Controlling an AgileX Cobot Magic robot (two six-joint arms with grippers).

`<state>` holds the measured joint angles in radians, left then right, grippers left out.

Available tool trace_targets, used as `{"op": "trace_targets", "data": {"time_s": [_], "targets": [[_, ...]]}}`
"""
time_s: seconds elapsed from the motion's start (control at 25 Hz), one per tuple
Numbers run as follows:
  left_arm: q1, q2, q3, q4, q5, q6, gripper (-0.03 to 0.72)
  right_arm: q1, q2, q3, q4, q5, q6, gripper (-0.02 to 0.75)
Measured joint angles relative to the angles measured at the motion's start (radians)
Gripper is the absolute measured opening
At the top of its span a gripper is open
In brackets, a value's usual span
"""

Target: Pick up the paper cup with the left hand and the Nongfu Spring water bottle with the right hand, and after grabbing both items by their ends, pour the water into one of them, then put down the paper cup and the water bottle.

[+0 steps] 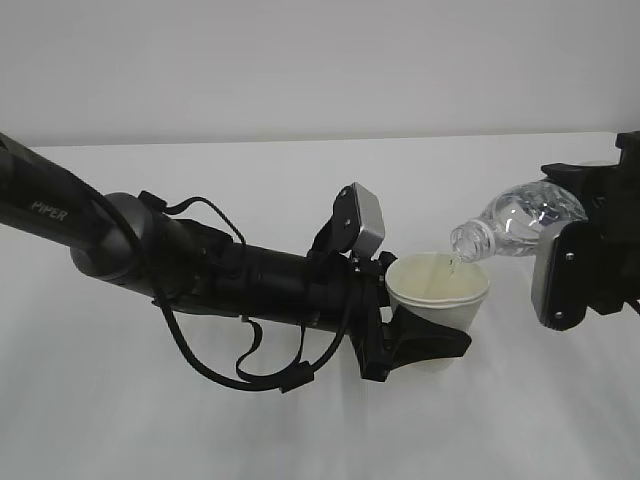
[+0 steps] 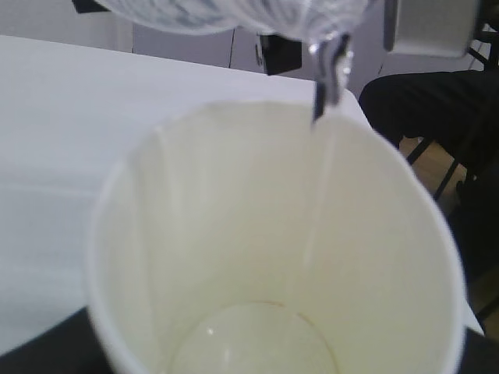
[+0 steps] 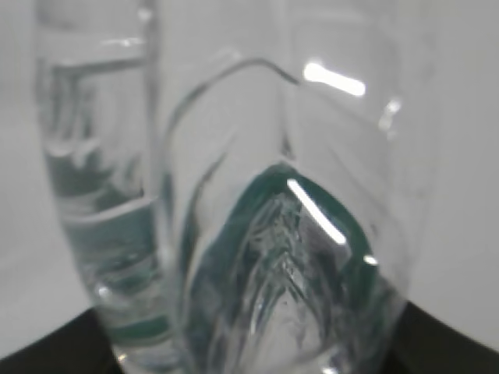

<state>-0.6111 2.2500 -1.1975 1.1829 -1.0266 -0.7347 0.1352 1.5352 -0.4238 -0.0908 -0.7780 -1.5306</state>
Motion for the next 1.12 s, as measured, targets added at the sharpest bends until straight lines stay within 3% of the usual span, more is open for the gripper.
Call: {"op": "trace_targets", "data": {"time_s": [1.12], "targets": [[0.0,0.0,0.0,-0.002,0.0,0.0,0.463,0.0,0.0,0.0,0.0,-0.006,0.0,0.405]]}}
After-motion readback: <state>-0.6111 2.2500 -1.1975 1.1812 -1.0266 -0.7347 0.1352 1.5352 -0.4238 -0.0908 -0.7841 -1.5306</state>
